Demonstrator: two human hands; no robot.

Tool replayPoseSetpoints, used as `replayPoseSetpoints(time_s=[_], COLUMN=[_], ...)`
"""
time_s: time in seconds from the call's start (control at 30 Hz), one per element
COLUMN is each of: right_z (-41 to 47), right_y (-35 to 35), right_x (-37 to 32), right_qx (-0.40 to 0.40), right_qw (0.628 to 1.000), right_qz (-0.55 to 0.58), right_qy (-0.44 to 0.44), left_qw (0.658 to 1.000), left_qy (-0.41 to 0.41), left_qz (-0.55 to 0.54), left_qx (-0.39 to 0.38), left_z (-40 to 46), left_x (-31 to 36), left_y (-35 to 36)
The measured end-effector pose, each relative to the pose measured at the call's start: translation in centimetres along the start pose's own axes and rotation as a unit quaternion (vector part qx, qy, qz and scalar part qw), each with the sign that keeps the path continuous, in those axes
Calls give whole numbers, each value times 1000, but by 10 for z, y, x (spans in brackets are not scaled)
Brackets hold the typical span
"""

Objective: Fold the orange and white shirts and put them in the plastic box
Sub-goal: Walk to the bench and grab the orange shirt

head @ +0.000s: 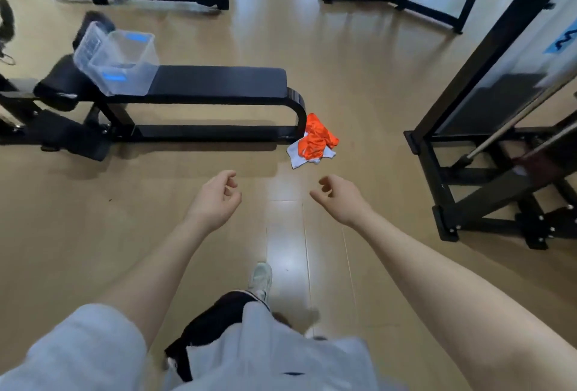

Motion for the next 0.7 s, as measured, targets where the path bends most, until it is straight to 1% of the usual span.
replayPoseSetpoints(time_s=[0.07,0.2,0.3,0.43,0.53,0.6,0.7], right_z=[49,138,194,278,363,422,501], right_y=[-17,-59,-83,-109,-137,-158,-176], right_x=[-3,4,27,68,101,118,140], right_qx=[-2,11,15,-6,-12,-25,-76], right_qw=[1000,996,992,989,989,989,987], right_qz=[20,63,97,92,83,70,45], right_qy=[23,58,83,111,118,124,138], left_qw=[999,994,988,981,981,983,985], left_qy=[6,49,67,88,83,61,19], left_qz=[14,59,59,49,42,26,3], left_qx=[-29,-84,-126,-165,-172,-170,-171], left_z=[62,176,249,341,424,478,555], left_x=[14,59,90,126,147,162,178], left_y=[2,16,40,84,117,134,159])
Point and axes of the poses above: each hand's wrist, its own z-axis towards the middle knuckle, its own y-axis out of the palm, x = y × z, the point moved 7 cm from there along z, towards the middle knuckle, and after that the axes turned 1 degree about x, right-handed, at the moved point
